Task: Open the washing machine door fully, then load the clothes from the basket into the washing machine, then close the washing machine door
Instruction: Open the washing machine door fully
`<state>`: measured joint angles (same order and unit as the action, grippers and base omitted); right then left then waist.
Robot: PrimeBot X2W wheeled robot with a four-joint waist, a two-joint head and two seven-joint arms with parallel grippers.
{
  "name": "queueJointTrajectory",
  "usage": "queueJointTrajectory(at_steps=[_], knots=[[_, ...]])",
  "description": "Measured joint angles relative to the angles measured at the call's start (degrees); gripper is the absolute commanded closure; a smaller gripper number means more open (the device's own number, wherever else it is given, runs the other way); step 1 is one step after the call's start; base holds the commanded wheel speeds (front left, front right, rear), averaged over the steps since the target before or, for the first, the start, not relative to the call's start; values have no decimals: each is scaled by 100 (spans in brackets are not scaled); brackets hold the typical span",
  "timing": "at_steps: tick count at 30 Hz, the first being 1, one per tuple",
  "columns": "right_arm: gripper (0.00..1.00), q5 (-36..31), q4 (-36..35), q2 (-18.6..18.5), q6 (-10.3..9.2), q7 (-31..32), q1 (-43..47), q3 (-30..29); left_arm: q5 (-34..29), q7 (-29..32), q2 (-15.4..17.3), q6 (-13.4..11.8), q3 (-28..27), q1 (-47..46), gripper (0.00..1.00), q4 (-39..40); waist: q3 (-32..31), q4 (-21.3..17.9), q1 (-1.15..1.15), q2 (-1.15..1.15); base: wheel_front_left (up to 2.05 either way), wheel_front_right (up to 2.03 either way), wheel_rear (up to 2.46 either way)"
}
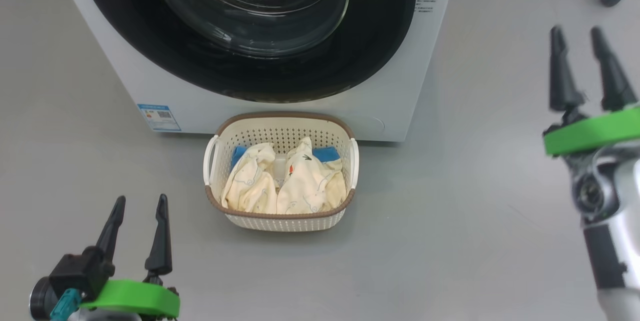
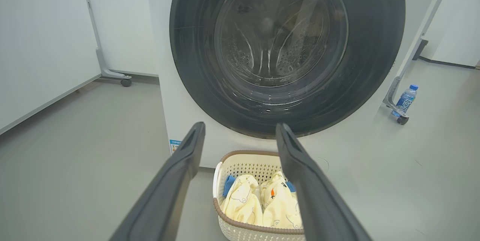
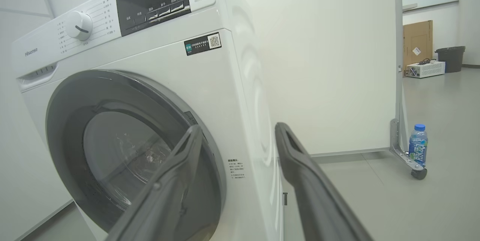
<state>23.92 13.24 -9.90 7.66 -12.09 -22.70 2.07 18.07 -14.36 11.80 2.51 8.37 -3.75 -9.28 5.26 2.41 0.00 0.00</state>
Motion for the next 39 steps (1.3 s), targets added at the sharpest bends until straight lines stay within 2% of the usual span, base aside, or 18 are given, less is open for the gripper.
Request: queueJointTrajectory(at_steps=[1, 5, 6, 7, 9, 10, 18, 24, 32, 39], knots=[[0, 90, -9, -26, 0, 0, -125, -41, 0, 0, -3, 1, 1, -1, 0, -3, 17, 15, 0, 0, 0, 0, 0], [0, 1131, 74, 57, 0, 8, -762, -613, 0, 0, -35, 5, 19, -49, 0, -24, 102, 87, 0, 0, 0, 0, 0], [5, 1333, 126, 94, 0, 37, -880, -751, 0, 0, -42, 7, 22, -74, 0, -31, 123, 104, 0, 0, 0, 0, 0], [28, 1570, 186, 145, 0, 100, -990, -905, 0, 0, -48, 8, 26, -95, 0, -33, 146, 121, 0, 0, 0, 0, 0], [82, 1916, 344, 194, 0, 212, -1180, -1169, 0, 0, -60, 56, 38, -137, 0, -37, 196, 158, 0, 0, 0, 0, 0], [100, 2087, 422, 215, 0, 278, -1262, -1305, 0, 0, -67, 57, 52, -163, 0, -48, 221, 180, 0, 0, 0, 0, 0], [100, 3125, 1246, 423, -1, 832, -1955, -2274, -43, 0, -153, 151, 121, -449, 0, -131, 494, 381, 0, 0, 0, 0, 0], [100, 3467, 1882, 490, -1, 1215, -2548, -2769, -92, 0, -266, 203, 138, -671, 0, -177, 783, 550, 1, 0, 0, 0, 0], [100, 3538, 2692, 521, -2, 1928, -3384, -3054, -151, 0, -474, 308, 151, -1026, 0, -243, 1203, 788, 1, 0, 0, 0, 0], [100, 3383, 3060, 531, -2, 2490, -3886, -3111, -197, 0, -644, 383, 156, -1240, 0, -369, 1441, 1038, 0, 0, 0, 0, 0]])
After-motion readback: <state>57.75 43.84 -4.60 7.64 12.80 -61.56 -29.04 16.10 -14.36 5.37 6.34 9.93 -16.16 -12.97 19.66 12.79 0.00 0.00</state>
